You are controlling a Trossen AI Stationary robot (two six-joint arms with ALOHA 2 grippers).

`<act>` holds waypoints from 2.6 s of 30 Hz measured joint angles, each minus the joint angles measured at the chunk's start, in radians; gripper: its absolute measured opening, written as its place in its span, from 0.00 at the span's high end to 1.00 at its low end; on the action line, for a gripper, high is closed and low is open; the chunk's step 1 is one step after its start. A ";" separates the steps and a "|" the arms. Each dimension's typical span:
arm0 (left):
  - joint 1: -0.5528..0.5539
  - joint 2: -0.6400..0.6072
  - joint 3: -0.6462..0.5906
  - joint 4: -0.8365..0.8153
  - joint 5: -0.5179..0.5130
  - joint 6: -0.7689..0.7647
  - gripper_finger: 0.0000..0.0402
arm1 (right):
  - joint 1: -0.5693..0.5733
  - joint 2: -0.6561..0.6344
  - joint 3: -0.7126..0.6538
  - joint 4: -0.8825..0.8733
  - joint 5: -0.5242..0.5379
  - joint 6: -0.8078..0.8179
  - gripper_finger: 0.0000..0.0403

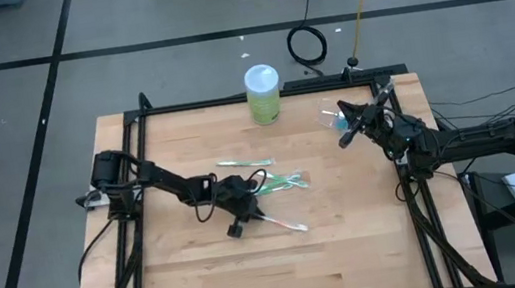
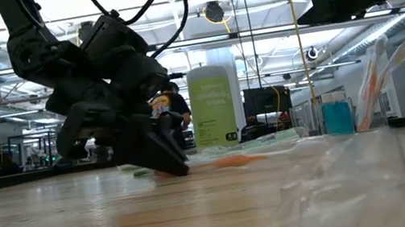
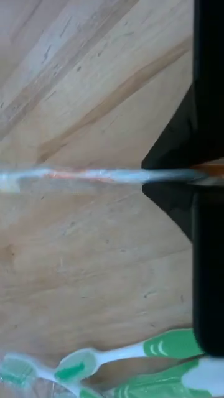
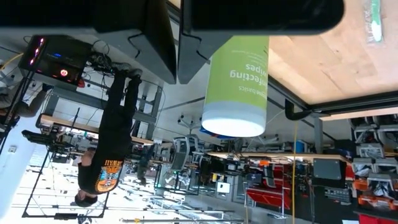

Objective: Pick & Place toothbrushing station
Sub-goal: Put the orange toothbrush into the transparent organizer

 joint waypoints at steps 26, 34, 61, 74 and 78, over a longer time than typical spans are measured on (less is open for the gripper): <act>0.352 -0.327 -0.080 0.572 0.255 -0.065 0.95 | -0.007 0.027 0.000 0.006 -0.367 0.025 0.98; 0.380 -0.081 -0.009 0.884 0.280 -0.197 0.94 | -0.014 0.263 0.000 0.263 -0.493 0.091 0.80; 0.379 0.042 0.110 0.879 0.274 -0.203 0.93 | -0.015 0.676 0.132 0.748 -0.837 0.218 0.63; 0.383 0.042 0.110 0.875 0.274 -0.202 0.92 | -0.016 0.663 0.132 0.749 -0.837 0.211 0.82; 0.383 0.042 0.110 0.862 0.273 -0.203 0.92 | -0.016 0.663 0.132 0.748 -0.834 0.194 0.96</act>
